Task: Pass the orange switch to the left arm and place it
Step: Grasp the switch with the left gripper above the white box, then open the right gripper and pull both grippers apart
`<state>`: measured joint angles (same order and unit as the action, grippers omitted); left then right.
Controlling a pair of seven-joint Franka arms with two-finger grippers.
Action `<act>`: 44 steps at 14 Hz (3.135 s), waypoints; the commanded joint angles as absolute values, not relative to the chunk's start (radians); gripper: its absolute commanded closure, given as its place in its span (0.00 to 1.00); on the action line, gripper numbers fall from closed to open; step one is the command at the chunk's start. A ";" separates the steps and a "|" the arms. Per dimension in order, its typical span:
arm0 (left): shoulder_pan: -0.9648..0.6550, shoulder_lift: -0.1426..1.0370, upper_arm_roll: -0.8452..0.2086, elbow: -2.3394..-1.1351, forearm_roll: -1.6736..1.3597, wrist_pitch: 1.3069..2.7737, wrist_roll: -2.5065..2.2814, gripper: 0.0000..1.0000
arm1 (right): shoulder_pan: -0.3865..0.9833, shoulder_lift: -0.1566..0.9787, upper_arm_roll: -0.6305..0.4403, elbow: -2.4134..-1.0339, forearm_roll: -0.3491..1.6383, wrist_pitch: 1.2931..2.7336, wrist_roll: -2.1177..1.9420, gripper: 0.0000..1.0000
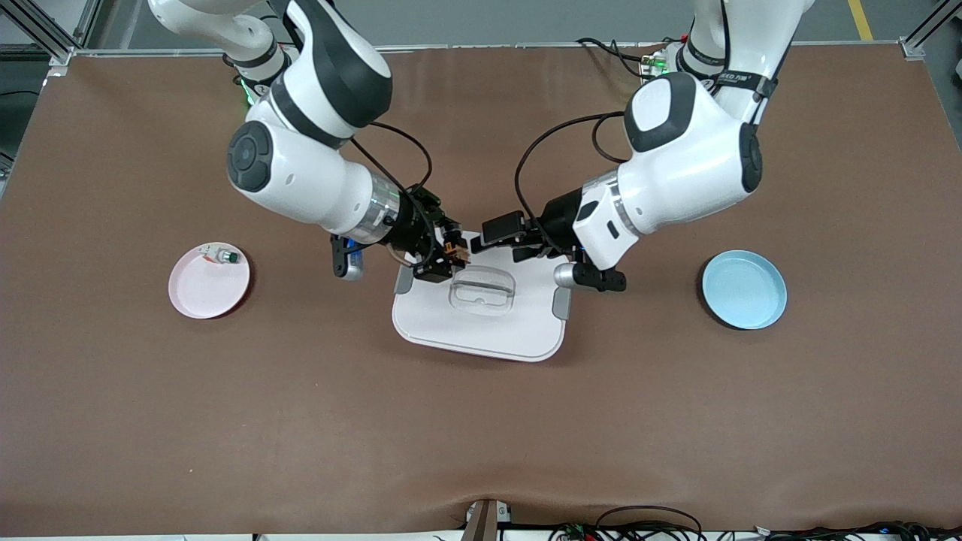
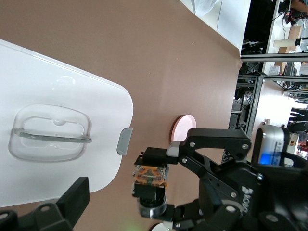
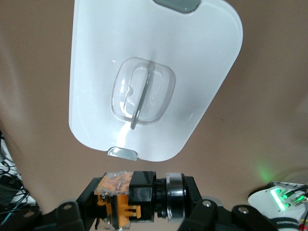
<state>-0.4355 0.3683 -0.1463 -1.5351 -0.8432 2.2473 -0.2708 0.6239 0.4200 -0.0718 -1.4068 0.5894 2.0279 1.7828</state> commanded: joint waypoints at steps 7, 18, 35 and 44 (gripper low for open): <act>-0.469 0.403 -0.146 -1.526 -0.865 2.270 -0.259 0.00 | 0.634 0.443 -0.081 -1.352 0.650 2.089 1.815 1.00; -0.466 0.403 -0.146 -1.528 -0.862 2.269 -0.221 0.74 | 0.630 0.451 -0.083 -1.301 0.679 2.088 1.818 1.00; -0.446 0.384 -0.144 -1.526 -0.848 2.261 -0.230 1.00 | 0.617 0.451 -0.084 -1.302 0.673 2.080 1.802 0.00; -0.273 0.183 -0.143 -1.525 -0.560 1.916 -0.229 1.00 | 0.537 0.439 -0.089 -1.284 0.672 1.915 1.703 0.00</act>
